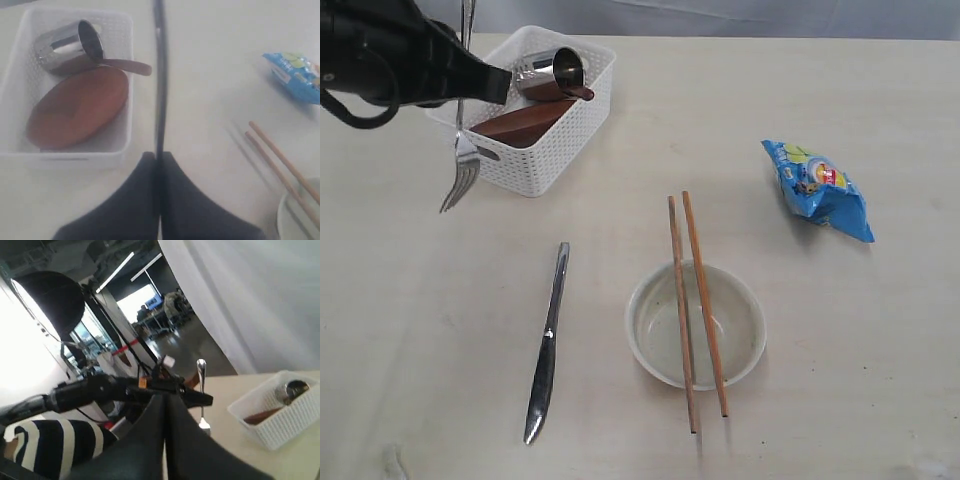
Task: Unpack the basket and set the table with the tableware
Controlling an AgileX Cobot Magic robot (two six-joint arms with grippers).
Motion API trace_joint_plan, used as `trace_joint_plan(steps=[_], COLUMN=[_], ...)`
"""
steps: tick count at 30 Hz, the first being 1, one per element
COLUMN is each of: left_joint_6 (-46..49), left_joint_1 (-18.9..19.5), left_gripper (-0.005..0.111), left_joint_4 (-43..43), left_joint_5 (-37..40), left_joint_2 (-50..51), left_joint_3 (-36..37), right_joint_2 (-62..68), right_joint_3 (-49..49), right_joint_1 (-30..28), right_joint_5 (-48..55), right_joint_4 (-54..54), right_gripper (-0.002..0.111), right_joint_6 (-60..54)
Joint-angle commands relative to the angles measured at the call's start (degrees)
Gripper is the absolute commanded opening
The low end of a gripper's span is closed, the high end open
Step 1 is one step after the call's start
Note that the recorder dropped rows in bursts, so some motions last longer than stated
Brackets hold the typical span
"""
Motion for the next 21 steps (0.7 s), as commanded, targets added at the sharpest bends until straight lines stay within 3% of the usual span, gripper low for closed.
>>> trace_joint_plan(steps=[1, 4, 6, 8, 11, 16, 21], left_joint_6=[-10.7, -20.0, -23.0, -24.9, -33.5, -48.2, -61.2], left_joint_1=[-0.3, -0.3, -1.6, -5.1, -11.4, -11.9, -11.9], left_gripper=[0.000, 0.000, 0.000, 0.000, 0.000, 0.000, 0.000], left_joint_4=[15.8, 20.5, 20.4, 20.4, 22.0, 24.9, 24.6], left_joint_5=[10.1, 13.9, 14.0, 14.0, 11.0, 8.2, 1.9], left_joint_2=[0.8, 0.8, 1.3, 2.5, 6.2, 10.0, 11.4], left_joint_3=[-9.8, -11.0, -10.8, -10.8, -10.8, -10.9, -10.9], right_joint_2=[3.1, 3.5, 7.2, 13.8, 26.3, 43.4, 52.3], right_joint_3=[1.3, 1.3, 1.4, 2.5, 3.2, 3.2, 3.2], right_joint_1=[0.1, 0.1, 0.1, 0.1, 0.1, 0.1, 0.1], right_joint_5=[-4.2, -7.2, -1.3, 3.9, 3.4, -2.6, -11.3], right_joint_4=[-3.2, -7.9, -10.4, -9.9, -11.7, -19.7, -27.8], right_gripper=[0.000, 0.000, 0.000, 0.000, 0.000, 0.000, 0.000], right_joint_6=[0.3, 1.0, 3.2, -0.1, -3.5, -3.9, -4.5])
